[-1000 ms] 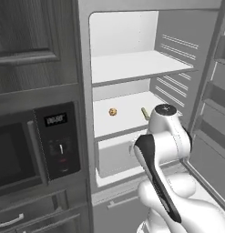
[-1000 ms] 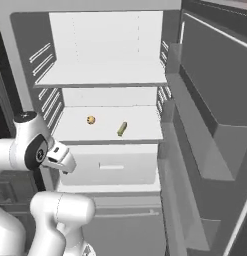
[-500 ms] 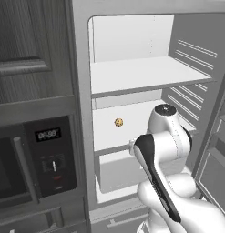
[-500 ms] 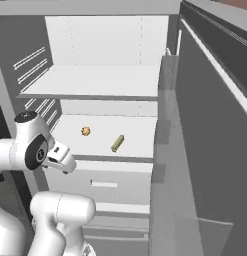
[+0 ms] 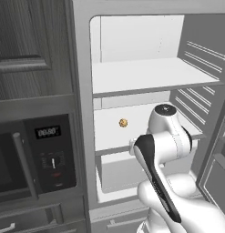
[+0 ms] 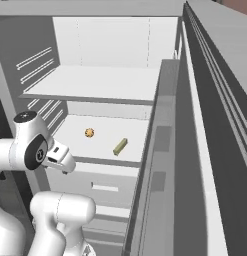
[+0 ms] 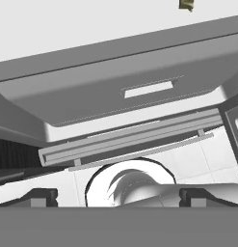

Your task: Pick the egg and butter from the fridge and place them by the bowl for mixing.

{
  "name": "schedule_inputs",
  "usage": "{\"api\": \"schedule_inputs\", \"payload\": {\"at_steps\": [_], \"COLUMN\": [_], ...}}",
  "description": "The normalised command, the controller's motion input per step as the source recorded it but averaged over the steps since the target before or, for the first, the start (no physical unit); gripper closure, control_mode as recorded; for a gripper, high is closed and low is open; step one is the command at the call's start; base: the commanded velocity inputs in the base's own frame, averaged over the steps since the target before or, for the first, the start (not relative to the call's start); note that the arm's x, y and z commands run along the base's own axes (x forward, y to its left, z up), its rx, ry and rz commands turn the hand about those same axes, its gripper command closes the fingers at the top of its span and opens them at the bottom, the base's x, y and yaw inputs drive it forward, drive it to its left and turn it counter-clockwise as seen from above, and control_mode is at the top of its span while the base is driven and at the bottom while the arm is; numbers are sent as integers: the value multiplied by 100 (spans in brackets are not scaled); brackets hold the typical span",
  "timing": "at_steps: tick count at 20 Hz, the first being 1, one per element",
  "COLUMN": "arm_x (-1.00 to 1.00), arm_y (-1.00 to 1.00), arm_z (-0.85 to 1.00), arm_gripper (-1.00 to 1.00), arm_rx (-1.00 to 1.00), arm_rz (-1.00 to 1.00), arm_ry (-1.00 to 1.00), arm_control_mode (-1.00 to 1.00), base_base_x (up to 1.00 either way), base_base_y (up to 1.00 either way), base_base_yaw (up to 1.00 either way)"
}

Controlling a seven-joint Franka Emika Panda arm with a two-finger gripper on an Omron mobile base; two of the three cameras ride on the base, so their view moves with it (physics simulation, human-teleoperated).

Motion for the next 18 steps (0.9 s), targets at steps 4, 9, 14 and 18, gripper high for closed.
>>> {"api": "schedule_inputs", "payload": {"at_steps": [4, 9, 14, 18], "arm_x": [0, 0, 0, 0], "arm_y": [0, 0, 0, 0], "arm_z": [0, 0, 0, 0], "arm_gripper": [-100, -100, -100, -100], "arm_rx": [0, 0, 0, 0], "arm_rz": [0, 0, 0, 0], "arm_ry": [0, 0, 0, 0], "arm_control_mode": [100, 100, 100, 100], "base_base_x": [20, 1, 0, 0], "base_base_y": [-12, 0, 0, 0], "base_base_yaw": [1, -1, 0, 0]}}
